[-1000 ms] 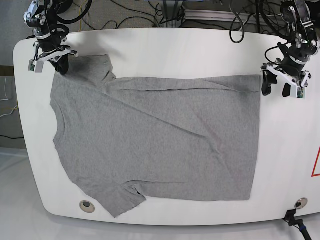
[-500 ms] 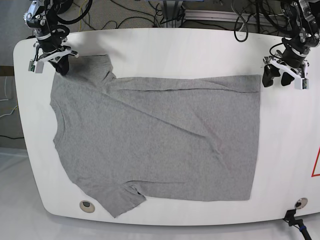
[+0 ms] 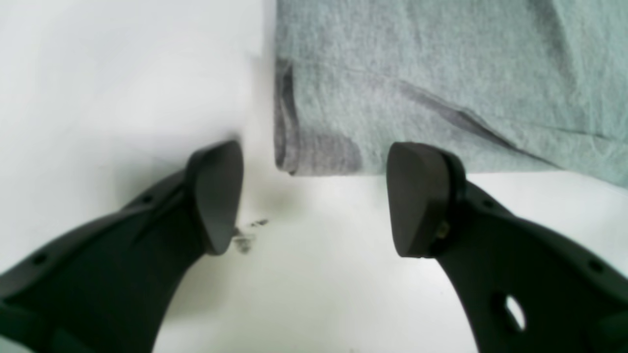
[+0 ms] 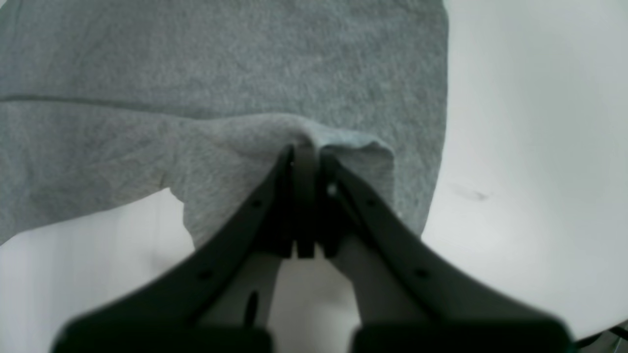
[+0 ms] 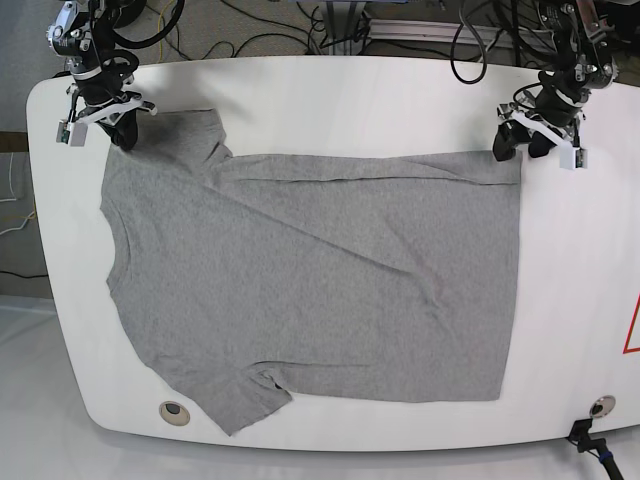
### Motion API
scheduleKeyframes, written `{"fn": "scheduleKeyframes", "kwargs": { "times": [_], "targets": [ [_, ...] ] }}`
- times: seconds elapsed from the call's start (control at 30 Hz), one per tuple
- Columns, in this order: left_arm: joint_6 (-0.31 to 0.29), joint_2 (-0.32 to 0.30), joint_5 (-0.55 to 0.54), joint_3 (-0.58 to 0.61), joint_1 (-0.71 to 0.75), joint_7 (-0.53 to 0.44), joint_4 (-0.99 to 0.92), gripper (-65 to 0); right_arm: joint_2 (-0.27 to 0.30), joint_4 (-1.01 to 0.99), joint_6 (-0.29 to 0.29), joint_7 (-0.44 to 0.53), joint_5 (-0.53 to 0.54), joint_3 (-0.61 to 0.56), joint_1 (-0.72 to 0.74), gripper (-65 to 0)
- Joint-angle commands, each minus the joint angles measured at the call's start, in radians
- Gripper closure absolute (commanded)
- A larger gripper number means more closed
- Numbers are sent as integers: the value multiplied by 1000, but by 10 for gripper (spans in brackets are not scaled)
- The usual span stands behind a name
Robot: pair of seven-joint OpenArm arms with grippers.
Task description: Fold the T-shirt properly
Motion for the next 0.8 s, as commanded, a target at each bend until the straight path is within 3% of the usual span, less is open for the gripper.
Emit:
{"fn": "scheduleKeyframes", "kwargs": {
  "times": [0.0,0.17,0.3,0.77],
  "targets": [
    [-6,-13,-16,-4,-8,-24,19,-432,12,14,6,19,13,5,-1,-19],
    [-7,-10,55,-4,-51,-24,21,-432,12,14,6,17,13,5,-3,-19],
    [-81,-7,68,-4,-86,-18,11,-432,12,14,8,17,13,5,-4,-19],
    [-81,16,68,2,-69,-22,4,-431,10,14,8,17,13,5,-6,-19]
  ]
}}
